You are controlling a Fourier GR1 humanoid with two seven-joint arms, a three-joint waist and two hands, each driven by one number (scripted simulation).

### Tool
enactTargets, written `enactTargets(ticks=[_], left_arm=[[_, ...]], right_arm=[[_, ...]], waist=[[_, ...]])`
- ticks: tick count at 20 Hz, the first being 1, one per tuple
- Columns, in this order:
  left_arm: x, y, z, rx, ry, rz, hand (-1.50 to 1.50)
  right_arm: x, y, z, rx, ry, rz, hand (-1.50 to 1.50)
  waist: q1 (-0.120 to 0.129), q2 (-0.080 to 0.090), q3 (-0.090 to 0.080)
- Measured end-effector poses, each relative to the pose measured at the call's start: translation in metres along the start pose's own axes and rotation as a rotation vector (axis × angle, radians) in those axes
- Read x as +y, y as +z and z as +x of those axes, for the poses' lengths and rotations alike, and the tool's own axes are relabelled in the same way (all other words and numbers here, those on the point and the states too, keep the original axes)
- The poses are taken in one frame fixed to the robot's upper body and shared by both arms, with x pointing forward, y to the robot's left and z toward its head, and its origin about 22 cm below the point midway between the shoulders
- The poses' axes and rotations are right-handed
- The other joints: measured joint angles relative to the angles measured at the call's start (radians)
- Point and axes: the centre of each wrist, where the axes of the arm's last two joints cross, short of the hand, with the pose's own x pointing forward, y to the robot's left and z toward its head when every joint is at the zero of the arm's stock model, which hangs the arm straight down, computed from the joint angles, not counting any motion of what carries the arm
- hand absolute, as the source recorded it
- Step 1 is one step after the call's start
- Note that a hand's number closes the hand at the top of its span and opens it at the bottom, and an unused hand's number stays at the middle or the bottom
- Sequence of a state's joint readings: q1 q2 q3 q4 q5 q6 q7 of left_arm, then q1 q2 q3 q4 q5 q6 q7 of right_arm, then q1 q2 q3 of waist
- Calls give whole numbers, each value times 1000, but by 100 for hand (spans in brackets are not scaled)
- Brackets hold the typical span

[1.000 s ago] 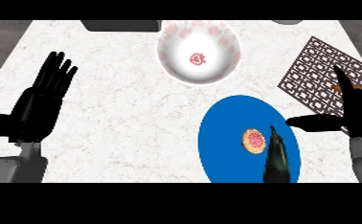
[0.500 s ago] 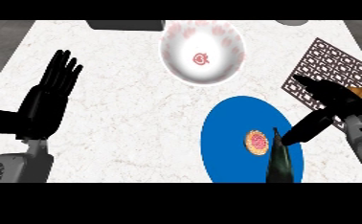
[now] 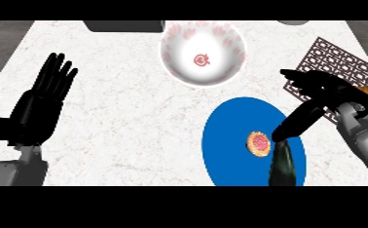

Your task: Pick the cupcake from the plate and place it in the bowl

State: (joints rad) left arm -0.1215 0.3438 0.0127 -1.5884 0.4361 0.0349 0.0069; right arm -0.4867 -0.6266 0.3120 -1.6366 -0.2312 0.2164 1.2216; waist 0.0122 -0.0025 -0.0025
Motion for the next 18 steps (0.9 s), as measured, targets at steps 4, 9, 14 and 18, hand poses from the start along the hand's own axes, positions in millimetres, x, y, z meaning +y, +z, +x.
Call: enactTargets(ticks=[4,9,14,18], left_arm=[[4,0,1,-1,4,6,0],[7,-2,0,-3,1,9,0],[1,-1,-4,-4,5,7,0],[6,-4,-5,0,5,5,0]], right_arm=[[11,2,2,4,8,24,-150],[28,3,-2,10,50,-9,-150],[47,10,-12,-2,79,-65,-150],[64,5,-18,-12,104,-88,-150]], waist=[[-8,-1,0],[-13,-1,1],[-18,-1,1],[-16,1,1]])
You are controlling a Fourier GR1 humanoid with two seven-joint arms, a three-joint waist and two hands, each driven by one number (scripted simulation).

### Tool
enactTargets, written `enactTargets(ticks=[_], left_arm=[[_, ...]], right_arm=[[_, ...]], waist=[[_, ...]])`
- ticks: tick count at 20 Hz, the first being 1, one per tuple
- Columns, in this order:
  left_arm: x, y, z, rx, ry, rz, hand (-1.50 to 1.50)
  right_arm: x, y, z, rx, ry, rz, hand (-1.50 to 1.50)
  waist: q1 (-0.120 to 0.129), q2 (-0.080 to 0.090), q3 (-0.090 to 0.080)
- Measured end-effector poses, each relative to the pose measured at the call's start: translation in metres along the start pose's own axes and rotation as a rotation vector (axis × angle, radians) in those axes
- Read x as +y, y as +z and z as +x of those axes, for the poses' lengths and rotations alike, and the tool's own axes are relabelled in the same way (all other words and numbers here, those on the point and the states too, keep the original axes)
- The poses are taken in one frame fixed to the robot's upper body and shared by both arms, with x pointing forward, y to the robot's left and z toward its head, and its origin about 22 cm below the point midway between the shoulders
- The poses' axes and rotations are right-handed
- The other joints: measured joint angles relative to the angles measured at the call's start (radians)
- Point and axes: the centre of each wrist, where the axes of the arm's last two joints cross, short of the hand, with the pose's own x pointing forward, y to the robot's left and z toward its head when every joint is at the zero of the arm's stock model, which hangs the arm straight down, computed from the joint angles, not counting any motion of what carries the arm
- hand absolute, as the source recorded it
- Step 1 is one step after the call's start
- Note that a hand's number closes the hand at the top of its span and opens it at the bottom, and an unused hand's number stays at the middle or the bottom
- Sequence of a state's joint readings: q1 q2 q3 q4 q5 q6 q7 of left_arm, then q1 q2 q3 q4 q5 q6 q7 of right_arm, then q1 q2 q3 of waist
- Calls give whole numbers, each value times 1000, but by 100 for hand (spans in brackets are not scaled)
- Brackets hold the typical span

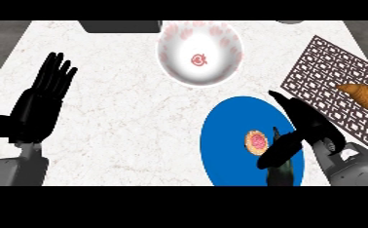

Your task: Pick the cupcake from the plate and place it in the bowl

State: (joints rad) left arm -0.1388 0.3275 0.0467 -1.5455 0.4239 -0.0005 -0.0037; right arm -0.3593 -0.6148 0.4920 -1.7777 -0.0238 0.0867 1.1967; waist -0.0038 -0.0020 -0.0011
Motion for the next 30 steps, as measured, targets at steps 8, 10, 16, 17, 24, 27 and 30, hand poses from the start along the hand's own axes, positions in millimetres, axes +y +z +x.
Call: enactTargets(ticks=[8,10,16,17,24,27,30], left_arm=[[-4,4,4,-1,-4,-2,0],[-6,3,3,-4,-4,-1,0],[-4,3,2,-2,-3,5,0],[-3,3,5,-1,-5,0,0],[-5,2,7,-5,-3,-7,0],[-9,3,7,0,0,-8,0],[-8,3,5,-2,-1,-4,0]], right_arm=[[19,-15,-12,33,-3,8,-150],[23,-21,-11,44,-3,14,-150],[29,-33,-13,72,1,34,-150],[28,-38,-14,84,-5,38,150],[38,-43,-5,53,101,37,150],[37,-44,-8,44,142,26,150],[34,-50,-5,34,170,18,150]], waist=[[5,1,0],[6,2,1],[7,2,1],[8,2,1],[8,-2,-3],[7,-2,-2],[8,-1,-2]])
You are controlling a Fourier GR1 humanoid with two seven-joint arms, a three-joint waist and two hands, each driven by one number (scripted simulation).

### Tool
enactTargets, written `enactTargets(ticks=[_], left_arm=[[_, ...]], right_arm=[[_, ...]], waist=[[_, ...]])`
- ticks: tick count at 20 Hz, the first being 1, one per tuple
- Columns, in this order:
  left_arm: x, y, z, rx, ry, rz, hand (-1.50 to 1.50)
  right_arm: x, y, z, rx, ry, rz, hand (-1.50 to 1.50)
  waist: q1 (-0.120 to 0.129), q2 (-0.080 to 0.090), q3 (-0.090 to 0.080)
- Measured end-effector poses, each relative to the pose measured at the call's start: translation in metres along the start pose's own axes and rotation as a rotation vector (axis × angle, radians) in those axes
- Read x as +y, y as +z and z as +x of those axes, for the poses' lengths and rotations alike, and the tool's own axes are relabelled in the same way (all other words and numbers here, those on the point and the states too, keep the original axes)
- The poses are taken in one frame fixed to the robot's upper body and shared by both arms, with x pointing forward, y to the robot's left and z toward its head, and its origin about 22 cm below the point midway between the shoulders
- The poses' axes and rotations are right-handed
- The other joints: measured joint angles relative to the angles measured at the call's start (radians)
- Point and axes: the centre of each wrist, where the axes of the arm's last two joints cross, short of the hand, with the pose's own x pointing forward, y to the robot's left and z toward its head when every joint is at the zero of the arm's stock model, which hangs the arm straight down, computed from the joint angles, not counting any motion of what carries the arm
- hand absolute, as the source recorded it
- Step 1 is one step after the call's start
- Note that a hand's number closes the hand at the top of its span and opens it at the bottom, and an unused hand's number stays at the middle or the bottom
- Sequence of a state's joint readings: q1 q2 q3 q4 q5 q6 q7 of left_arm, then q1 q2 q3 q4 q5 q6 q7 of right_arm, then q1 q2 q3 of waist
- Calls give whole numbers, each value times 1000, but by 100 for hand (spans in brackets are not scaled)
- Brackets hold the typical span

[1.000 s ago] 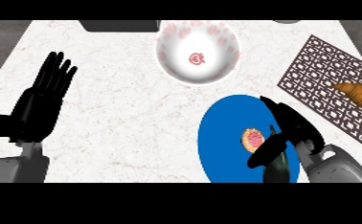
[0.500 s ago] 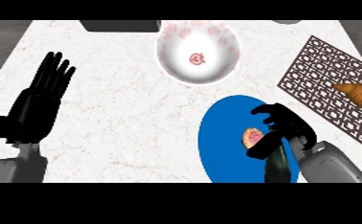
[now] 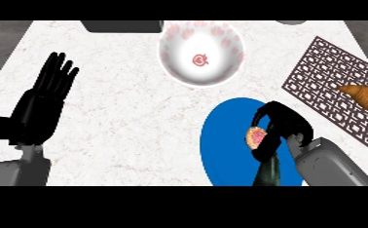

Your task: Pick the cupcake from the plate and place it in the bowl

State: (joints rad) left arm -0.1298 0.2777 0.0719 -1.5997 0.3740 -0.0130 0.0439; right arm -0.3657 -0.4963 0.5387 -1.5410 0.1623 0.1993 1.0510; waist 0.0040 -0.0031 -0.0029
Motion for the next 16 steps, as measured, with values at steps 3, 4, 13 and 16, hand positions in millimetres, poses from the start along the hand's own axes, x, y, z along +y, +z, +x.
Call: enactTargets(ticks=[3,4,13,16], left_arm=[[-4,1,5,-2,-2,1,0],[-2,1,4,0,2,-1,0],[-8,-9,0,-2,7,-43,0],[-3,-5,0,2,8,-35,0]], right_arm=[[2,-1,6,-11,34,-15,150],[6,1,12,-35,60,-21,150],[63,62,136,-530,402,-150,150],[73,82,164,-608,417,-238,150]], waist=[[1,1,1],[1,2,1],[46,8,1],[31,5,2]])
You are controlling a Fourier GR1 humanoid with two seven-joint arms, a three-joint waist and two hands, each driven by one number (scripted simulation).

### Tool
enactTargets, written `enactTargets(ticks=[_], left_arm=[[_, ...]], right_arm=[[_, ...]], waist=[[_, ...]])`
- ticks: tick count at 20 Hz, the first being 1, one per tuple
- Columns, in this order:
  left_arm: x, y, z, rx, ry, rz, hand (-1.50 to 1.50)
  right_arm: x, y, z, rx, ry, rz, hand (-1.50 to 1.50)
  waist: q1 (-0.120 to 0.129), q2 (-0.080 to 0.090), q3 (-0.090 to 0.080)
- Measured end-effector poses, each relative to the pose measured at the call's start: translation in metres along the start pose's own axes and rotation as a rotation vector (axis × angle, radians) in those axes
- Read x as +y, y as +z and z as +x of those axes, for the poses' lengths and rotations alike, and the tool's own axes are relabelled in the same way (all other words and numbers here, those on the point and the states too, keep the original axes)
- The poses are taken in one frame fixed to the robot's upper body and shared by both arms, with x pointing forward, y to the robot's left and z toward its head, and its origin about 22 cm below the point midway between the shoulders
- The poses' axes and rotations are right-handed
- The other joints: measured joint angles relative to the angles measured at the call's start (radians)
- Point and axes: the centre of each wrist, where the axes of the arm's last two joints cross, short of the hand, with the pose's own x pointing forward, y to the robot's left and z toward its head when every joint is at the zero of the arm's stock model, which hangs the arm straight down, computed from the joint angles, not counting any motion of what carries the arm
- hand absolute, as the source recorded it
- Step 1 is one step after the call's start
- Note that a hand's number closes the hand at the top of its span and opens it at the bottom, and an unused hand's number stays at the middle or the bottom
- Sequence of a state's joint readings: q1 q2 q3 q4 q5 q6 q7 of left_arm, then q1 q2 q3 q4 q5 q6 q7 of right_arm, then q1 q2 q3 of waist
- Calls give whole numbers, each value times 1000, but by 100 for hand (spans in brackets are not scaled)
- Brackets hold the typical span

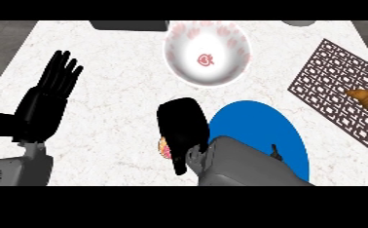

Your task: Pick the cupcake from the plate and place it in the bowl

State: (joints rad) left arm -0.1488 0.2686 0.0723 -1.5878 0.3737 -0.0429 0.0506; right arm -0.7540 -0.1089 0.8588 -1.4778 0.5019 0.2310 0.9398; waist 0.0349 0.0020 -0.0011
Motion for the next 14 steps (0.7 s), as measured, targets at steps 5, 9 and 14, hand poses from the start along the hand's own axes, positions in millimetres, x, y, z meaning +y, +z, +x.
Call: enactTargets(ticks=[5,9,14], left_arm=[[2,-1,-3,0,-9,26,0],[1,5,-3,2,-9,34,0],[4,6,0,0,-10,35,0]], right_arm=[[-32,7,30,-14,13,-201,150],[-62,15,39,10,-1,-355,150],[-98,15,29,77,-18,-482,150]], waist=[[-23,-4,0],[-30,-7,0],[-34,-6,1]])
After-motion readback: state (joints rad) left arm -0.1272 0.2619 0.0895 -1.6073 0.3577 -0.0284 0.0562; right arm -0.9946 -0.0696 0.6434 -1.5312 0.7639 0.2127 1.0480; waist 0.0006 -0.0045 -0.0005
